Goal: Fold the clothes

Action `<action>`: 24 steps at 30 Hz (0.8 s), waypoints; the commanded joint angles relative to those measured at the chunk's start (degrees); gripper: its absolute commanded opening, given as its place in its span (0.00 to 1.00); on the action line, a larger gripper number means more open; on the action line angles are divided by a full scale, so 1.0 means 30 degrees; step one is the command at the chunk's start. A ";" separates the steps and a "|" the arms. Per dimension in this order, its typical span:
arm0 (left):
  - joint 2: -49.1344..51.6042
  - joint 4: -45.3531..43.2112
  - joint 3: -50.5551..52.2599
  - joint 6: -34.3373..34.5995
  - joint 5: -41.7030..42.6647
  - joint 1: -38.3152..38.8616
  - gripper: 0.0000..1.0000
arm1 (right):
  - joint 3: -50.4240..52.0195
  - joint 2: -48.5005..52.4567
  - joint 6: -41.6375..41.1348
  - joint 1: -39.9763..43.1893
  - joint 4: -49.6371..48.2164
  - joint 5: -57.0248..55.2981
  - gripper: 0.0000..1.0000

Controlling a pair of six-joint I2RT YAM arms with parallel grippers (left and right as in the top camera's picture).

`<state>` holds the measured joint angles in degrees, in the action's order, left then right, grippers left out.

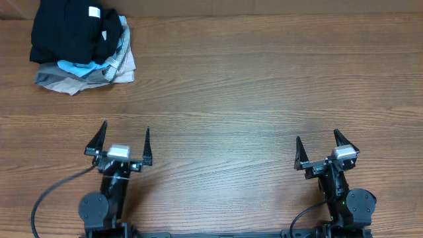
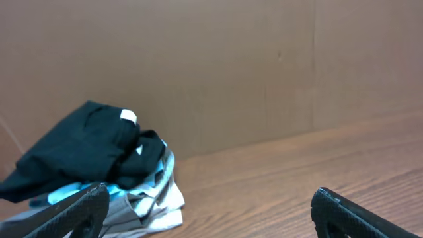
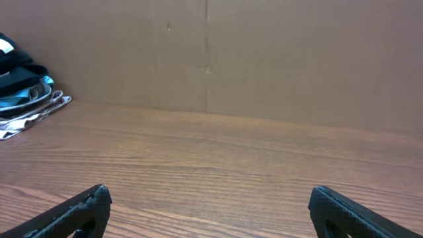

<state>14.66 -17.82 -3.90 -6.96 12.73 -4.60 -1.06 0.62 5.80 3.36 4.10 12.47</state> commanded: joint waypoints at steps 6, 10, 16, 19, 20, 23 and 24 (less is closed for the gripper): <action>-0.3614 0.2208 0.1209 0.0401 -0.1486 0.0823 1.00 | 0.0204 -0.0153 0.0015 0.0087 -0.0124 -0.0131 1.00; -0.4532 0.4204 0.1209 0.0401 -0.1894 0.1078 1.00 | 0.0204 -0.0153 0.0015 0.0087 -0.0124 -0.0131 1.00; -0.4830 0.7213 0.1217 0.0590 -0.1880 0.1078 1.00 | 0.0204 -0.0153 0.0007 0.0087 -0.0124 -0.0131 1.00; -0.4823 0.7286 0.1209 0.0976 -0.1967 0.1078 1.00 | 0.0204 -0.0153 0.0015 0.0087 -0.0124 -0.0131 1.00; -0.4823 0.7286 0.1209 0.0976 -0.1960 0.1078 1.00 | 0.0204 -0.0153 0.0015 0.0087 -0.0124 -0.0131 1.00; -0.4809 0.7213 0.1209 0.0976 -0.1953 0.1078 1.00 | 0.0204 -0.0153 0.0015 0.0087 -0.0124 -0.0131 1.00; -0.4801 0.7213 0.1209 0.0976 -0.1953 0.1078 1.00 | 0.0204 -0.0153 0.0015 0.0087 -0.0124 -0.0131 1.00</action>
<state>0.84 3.66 -0.47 -5.21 7.60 -1.83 -1.06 0.62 5.85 3.36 4.05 12.47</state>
